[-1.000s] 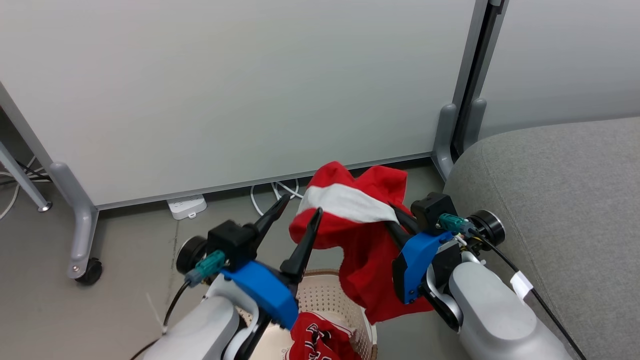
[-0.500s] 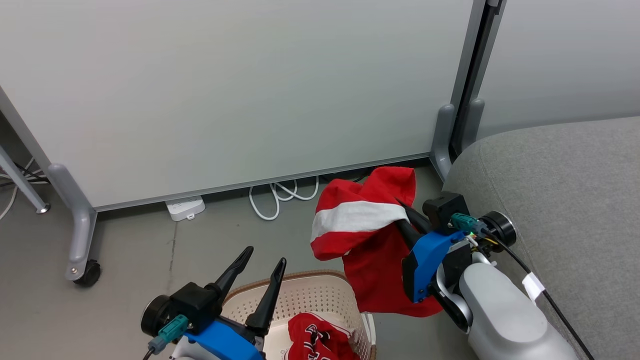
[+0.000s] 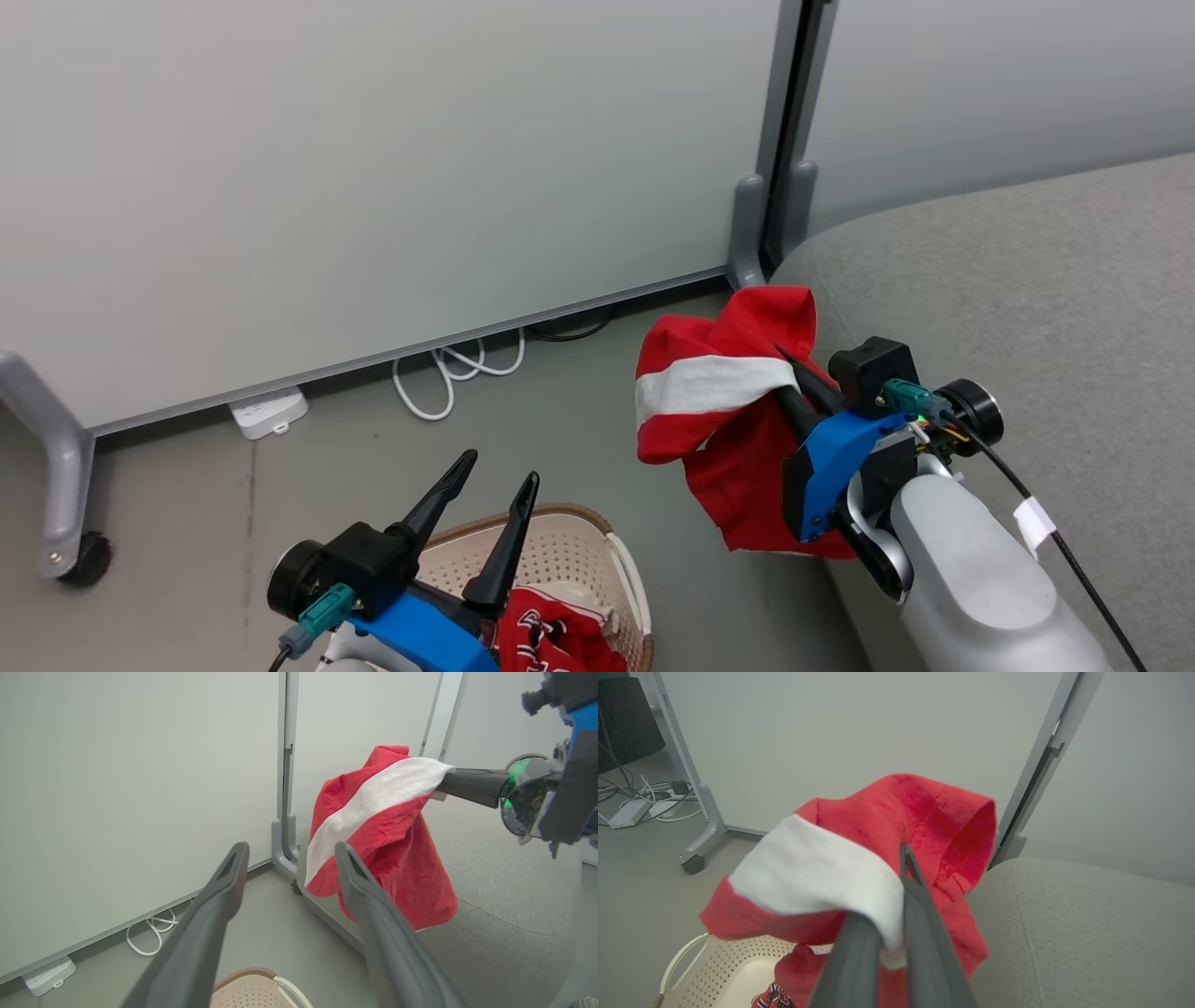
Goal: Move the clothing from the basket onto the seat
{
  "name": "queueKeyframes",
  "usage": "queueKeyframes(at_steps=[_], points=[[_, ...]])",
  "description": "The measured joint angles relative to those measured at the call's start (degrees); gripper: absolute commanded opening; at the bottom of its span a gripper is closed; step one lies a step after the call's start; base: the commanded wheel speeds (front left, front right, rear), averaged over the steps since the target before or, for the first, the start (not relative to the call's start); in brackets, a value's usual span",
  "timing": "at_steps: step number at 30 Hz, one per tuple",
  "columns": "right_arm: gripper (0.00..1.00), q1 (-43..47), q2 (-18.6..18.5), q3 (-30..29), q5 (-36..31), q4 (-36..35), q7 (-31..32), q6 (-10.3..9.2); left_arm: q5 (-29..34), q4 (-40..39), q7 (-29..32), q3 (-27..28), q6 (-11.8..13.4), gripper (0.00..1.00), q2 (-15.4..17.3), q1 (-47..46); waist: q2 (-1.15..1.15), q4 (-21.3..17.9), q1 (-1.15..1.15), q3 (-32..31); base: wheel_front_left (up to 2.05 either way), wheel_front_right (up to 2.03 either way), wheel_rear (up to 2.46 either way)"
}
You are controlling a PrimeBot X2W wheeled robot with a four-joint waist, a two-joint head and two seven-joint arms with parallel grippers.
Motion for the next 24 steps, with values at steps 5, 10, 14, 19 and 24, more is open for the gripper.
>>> queueKeyframes(at_steps=[5,10,14,19,24], points=[[0.00,0.53,0.04,-0.65,-0.49,-1.12,0.63,0.00,1.22,0.27,0.00,0.88,-0.76,1.00,-0.83,-0.05,0.00,-3.99,0.00,0.45,0.00,0.00,0.00],[0.00,1.09,0.21,-1.04,-0.55,-1.85,0.97,0.00,2.02,0.75,0.00,1.53,-1.38,1.00,-1.49,-0.11,0.00,-8.05,0.00,0.73,0.00,0.00,0.00],[0.00,1.51,0.04,-1.62,-0.68,-2.27,1.22,0.00,2.60,1.20,0.00,1.82,-1.76,1.00,-1.79,-0.49,0.00,-10.81,0.00,0.73,0.00,0.00,0.00],[0.00,2.12,-0.03,-1.96,-0.82,-3.00,1.67,0.00,3.07,1.43,0.00,2.31,-2.01,1.00,-2.37,-0.60,0.00,-12.86,0.00,0.76,0.00,0.00,0.00],[0.00,2.25,-0.19,-2.47,-0.77,-3.88,2.01,0.00,3.63,1.96,0.00,2.08,-2.42,1.00,-2.75,-0.66,0.00,-13.12,0.00,1.15,0.00,0.00,0.00]])
